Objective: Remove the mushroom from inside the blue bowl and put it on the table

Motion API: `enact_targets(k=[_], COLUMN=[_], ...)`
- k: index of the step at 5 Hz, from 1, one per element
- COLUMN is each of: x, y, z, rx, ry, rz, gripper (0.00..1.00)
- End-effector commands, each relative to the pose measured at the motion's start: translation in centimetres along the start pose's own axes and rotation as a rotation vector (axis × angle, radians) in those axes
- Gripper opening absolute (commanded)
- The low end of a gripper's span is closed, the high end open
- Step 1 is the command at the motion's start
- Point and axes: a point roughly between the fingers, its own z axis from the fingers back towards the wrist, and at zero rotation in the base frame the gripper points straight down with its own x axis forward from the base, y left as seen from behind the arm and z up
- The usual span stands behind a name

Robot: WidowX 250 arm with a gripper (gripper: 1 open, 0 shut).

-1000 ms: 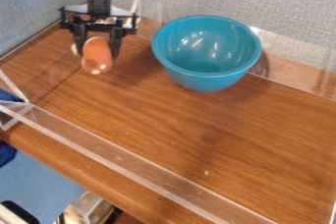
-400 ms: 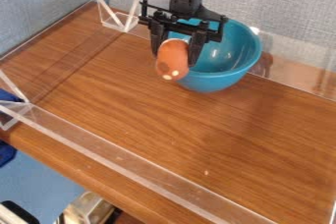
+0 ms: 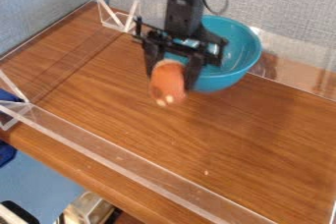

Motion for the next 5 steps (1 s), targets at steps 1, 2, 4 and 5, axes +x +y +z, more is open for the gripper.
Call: enact_targets(k=[1,2,4,5], x=[-1.8,-2.8,-2.4,-2.0], y=[-3.2,-6.7,-7.6,-7.2], z=[0.8,0.1,-3.2,-4.9], rx=[-0.002,0.007,0.017,0.017], ry=[-0.028,-0.007,0.028,0.047], rz=[-0.081,-0.163,-0.146,-0.127], gripper=[0.0,0.0,0.0,0.0])
